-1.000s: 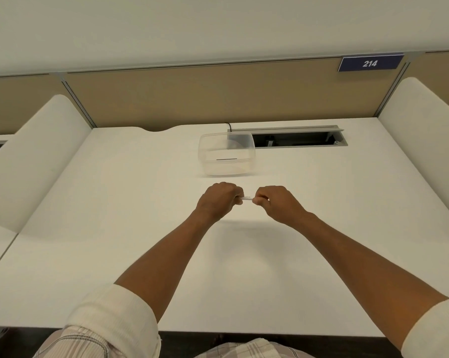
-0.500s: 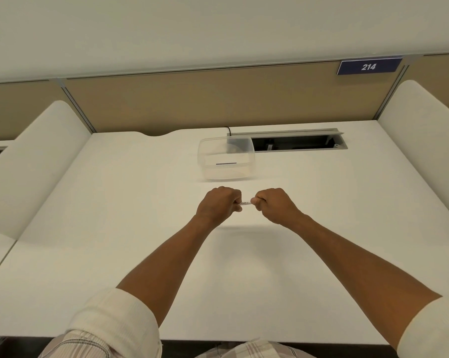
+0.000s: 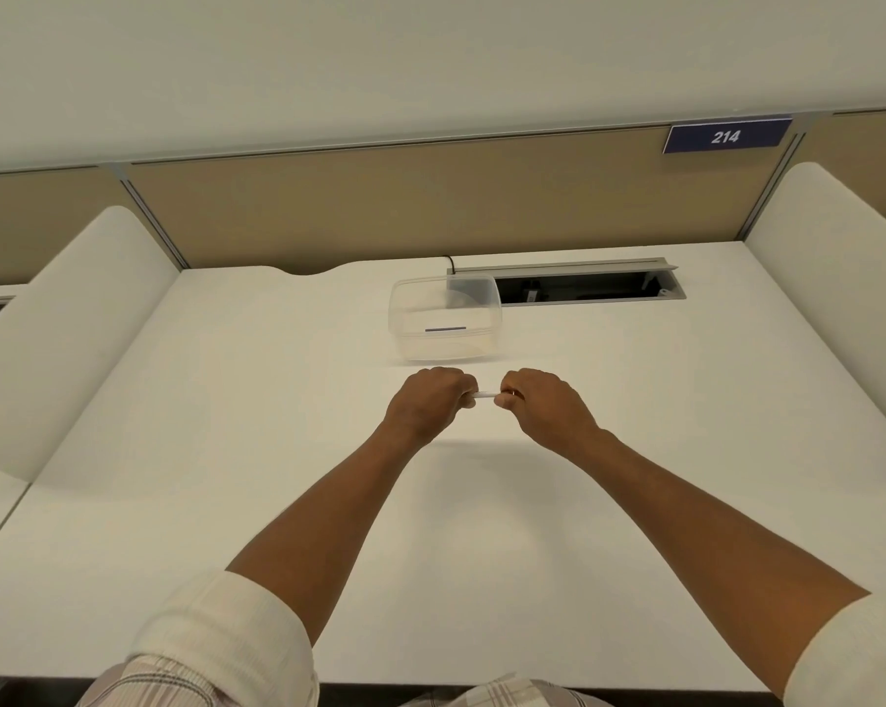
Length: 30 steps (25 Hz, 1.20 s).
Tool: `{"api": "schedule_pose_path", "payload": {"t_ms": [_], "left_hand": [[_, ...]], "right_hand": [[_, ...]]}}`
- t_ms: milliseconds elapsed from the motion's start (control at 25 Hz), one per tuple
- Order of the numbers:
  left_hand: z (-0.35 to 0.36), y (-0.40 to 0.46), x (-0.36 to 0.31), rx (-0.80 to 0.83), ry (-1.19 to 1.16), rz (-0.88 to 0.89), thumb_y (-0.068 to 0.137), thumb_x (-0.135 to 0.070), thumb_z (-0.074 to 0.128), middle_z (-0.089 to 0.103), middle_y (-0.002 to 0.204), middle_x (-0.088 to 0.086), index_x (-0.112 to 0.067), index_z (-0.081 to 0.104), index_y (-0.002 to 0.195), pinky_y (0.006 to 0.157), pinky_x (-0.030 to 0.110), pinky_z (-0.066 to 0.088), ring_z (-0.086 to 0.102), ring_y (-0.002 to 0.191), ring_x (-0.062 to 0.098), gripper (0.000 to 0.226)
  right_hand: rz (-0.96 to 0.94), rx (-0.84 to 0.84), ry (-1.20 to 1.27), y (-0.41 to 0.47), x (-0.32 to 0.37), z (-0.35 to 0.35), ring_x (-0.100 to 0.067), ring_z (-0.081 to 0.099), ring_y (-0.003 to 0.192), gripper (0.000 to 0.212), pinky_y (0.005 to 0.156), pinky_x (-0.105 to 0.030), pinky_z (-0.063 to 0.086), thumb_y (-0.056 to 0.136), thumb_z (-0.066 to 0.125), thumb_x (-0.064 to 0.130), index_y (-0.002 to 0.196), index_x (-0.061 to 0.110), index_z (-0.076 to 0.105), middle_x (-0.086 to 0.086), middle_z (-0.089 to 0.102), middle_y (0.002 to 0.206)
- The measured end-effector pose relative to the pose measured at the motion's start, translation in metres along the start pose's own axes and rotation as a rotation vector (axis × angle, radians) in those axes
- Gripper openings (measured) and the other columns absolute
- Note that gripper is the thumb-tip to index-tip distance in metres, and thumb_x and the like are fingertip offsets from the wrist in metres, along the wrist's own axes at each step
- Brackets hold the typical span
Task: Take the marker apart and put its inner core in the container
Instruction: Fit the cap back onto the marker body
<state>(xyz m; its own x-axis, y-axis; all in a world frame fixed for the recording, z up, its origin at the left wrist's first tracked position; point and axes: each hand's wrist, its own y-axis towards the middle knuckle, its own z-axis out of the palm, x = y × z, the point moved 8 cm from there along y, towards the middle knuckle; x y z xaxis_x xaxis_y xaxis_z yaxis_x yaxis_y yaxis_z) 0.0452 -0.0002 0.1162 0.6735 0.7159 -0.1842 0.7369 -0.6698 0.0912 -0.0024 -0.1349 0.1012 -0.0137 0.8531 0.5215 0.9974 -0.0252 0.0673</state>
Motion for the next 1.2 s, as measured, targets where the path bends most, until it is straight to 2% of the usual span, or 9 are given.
{"api": "schedule_pose_path", "payload": {"t_ms": [160, 320, 480, 560, 681, 801, 961, 1121, 1201], "left_hand": [[0.002, 0.002, -0.004, -0.011, -0.004, 0.001, 0.093, -0.021, 0.06, 0.066, 0.082, 0.004, -0.015, 0.067, 0.093, 0.058, 0.032, 0.038, 0.057, 0.074, 0.029, 0.009], [0.004, 0.0, -0.002, -0.023, -0.024, -0.047, 0.086, -0.022, 0.069, 0.063, 0.079, 0.0, -0.016, 0.059, 0.083, 0.057, 0.032, 0.036, 0.056, 0.071, 0.027, 0.012], [0.002, 0.001, -0.003, -0.042, 0.005, -0.034, 0.084, -0.021, 0.072, 0.062, 0.081, -0.001, -0.017, 0.055, 0.083, 0.058, 0.033, 0.04, 0.055, 0.071, 0.026, 0.017], [0.004, 0.002, -0.002, -0.025, 0.001, -0.029, 0.085, -0.02, 0.07, 0.063, 0.082, -0.001, -0.016, 0.058, 0.084, 0.058, 0.032, 0.039, 0.056, 0.072, 0.027, 0.013], [0.005, 0.004, 0.0, -0.005, -0.006, -0.025, 0.088, -0.02, 0.066, 0.065, 0.083, 0.001, -0.016, 0.062, 0.086, 0.058, 0.032, 0.038, 0.058, 0.073, 0.028, 0.006], [0.007, 0.004, -0.002, 0.012, -0.02, -0.022, 0.09, -0.023, 0.065, 0.066, 0.086, 0.001, -0.016, 0.064, 0.09, 0.061, 0.034, 0.041, 0.058, 0.076, 0.028, 0.006], [0.006, 0.002, -0.004, -0.011, -0.053, -0.034, 0.085, -0.023, 0.07, 0.065, 0.083, -0.001, -0.017, 0.057, 0.086, 0.06, 0.034, 0.039, 0.057, 0.074, 0.027, 0.014], [0.002, 0.001, -0.007, -0.058, -0.017, -0.014, 0.083, -0.023, 0.072, 0.06, 0.081, -0.001, -0.018, 0.051, 0.083, 0.057, 0.033, 0.036, 0.053, 0.072, 0.026, 0.022], [0.0, 0.002, -0.006, -0.058, -0.013, -0.013, 0.083, -0.023, 0.073, 0.06, 0.082, -0.001, -0.019, 0.051, 0.083, 0.058, 0.032, 0.036, 0.053, 0.072, 0.026, 0.022]], "right_hand": [[-0.009, -0.039, -0.082, 0.0, 0.0, -0.004, -0.026, 0.052, 0.069, 0.026, 0.059, -0.037, 0.042, 0.097, 0.052, 0.029, 0.078, 0.013, 0.059, 0.001, 0.057, 0.071], [0.186, 0.058, 0.16, 0.001, -0.007, 0.005, -0.027, 0.053, 0.065, 0.034, 0.061, -0.038, 0.044, 0.096, 0.053, 0.026, 0.071, 0.004, 0.061, -0.01, 0.064, 0.07], [0.512, 0.207, 0.589, -0.006, -0.018, 0.023, -0.017, 0.036, 0.048, 0.038, 0.045, -0.024, 0.028, 0.097, 0.048, 0.032, 0.065, 0.012, 0.054, 0.0, 0.044, 0.059], [0.442, 0.254, 0.545, -0.005, -0.015, 0.021, -0.02, 0.043, 0.049, 0.038, 0.044, -0.024, 0.033, 0.098, 0.048, 0.032, 0.069, 0.01, 0.059, -0.002, 0.047, 0.06], [0.206, 0.141, 0.259, 0.0, -0.007, 0.002, -0.025, 0.053, 0.062, 0.031, 0.055, -0.031, 0.042, 0.096, 0.054, 0.029, 0.077, 0.007, 0.065, -0.003, 0.058, 0.066], [0.12, 0.08, 0.102, 0.0, -0.003, -0.002, -0.029, 0.055, 0.07, 0.03, 0.063, -0.042, 0.046, 0.096, 0.053, 0.028, 0.078, 0.006, 0.061, -0.009, 0.064, 0.075], [0.222, 0.106, 0.198, 0.0, -0.008, 0.004, -0.024, 0.048, 0.065, 0.039, 0.062, -0.041, 0.043, 0.099, 0.048, 0.027, 0.074, -0.002, 0.059, -0.016, 0.062, 0.074], [0.496, 0.179, 0.577, -0.004, -0.019, 0.019, -0.015, 0.035, 0.046, 0.039, 0.047, -0.024, 0.028, 0.098, 0.046, 0.035, 0.066, 0.013, 0.053, 0.003, 0.045, 0.058], [0.504, 0.203, 0.614, -0.004, -0.019, 0.021, -0.014, 0.034, 0.042, 0.041, 0.044, -0.022, 0.027, 0.099, 0.046, 0.037, 0.065, 0.014, 0.054, 0.003, 0.043, 0.056]]}}
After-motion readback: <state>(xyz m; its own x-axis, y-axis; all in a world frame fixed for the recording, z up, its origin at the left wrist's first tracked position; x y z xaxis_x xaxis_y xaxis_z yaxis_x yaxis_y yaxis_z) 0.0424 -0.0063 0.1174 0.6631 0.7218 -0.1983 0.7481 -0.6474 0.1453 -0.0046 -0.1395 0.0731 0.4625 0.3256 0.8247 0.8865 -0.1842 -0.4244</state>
